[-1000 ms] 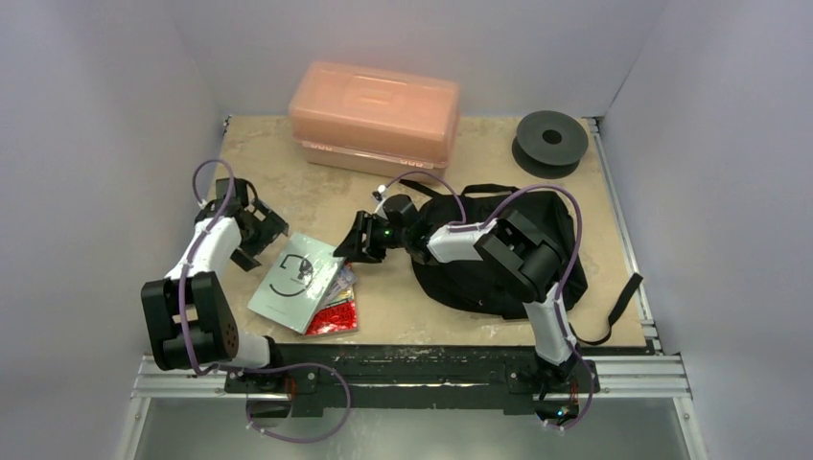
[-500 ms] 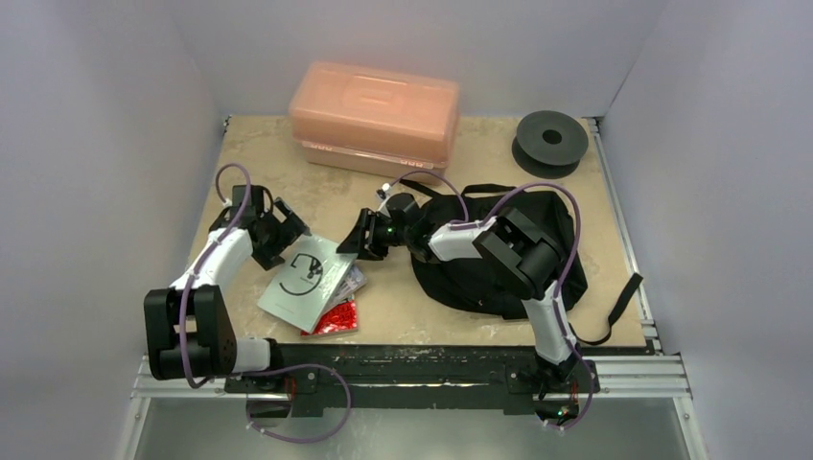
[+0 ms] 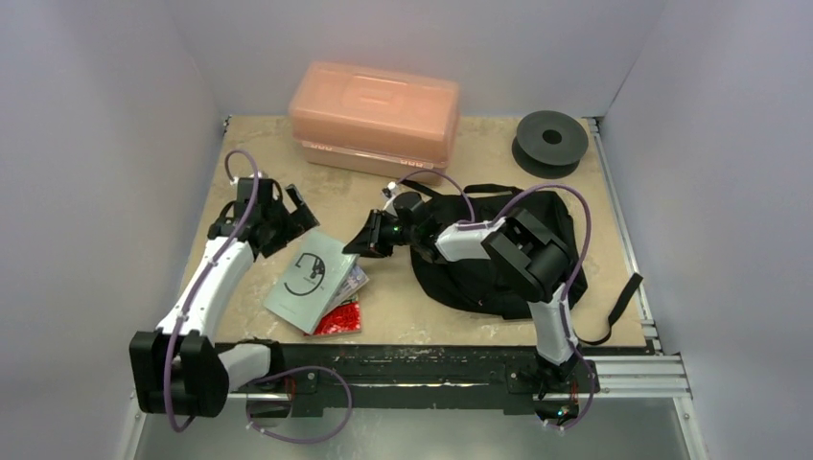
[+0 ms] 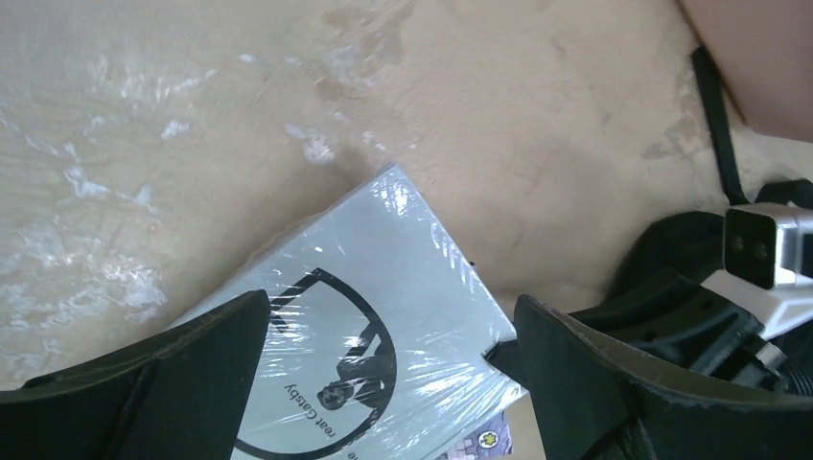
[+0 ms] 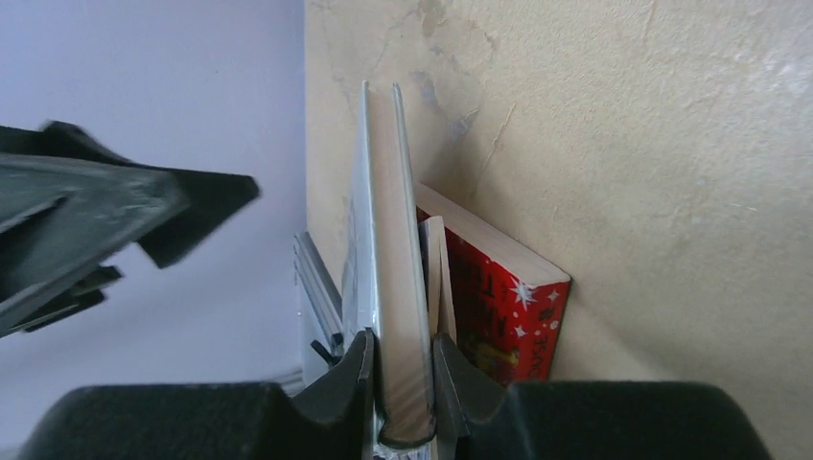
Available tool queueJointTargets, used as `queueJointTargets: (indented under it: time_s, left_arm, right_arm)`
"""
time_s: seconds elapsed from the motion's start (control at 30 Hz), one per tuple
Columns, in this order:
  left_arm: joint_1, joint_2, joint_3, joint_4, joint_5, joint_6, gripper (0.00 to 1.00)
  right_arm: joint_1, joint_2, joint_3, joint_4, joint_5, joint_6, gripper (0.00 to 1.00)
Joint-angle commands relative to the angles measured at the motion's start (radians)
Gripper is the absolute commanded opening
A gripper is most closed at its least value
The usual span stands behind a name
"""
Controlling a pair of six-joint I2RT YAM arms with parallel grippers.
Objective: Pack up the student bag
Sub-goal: Pick up the book from the center of the board.
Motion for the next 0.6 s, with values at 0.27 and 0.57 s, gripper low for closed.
queueJointTargets:
  time_s: [0.27, 0.57]
  left_arm:
    - [-0.109, -0.105, 0.086, -0.009, -0.065, 0.139, 1.00]
    - [-0.109, -0.010, -0.056, 0.085, -0.002, -0.059, 1.00]
  right_arm:
    - [-0.057, -0.094, 0.005, -0.128, -0.016, -0.171, 0.17]
    - [-0.067, -0.074, -0.040, -0.145, -0.006, -0.238, 0.37]
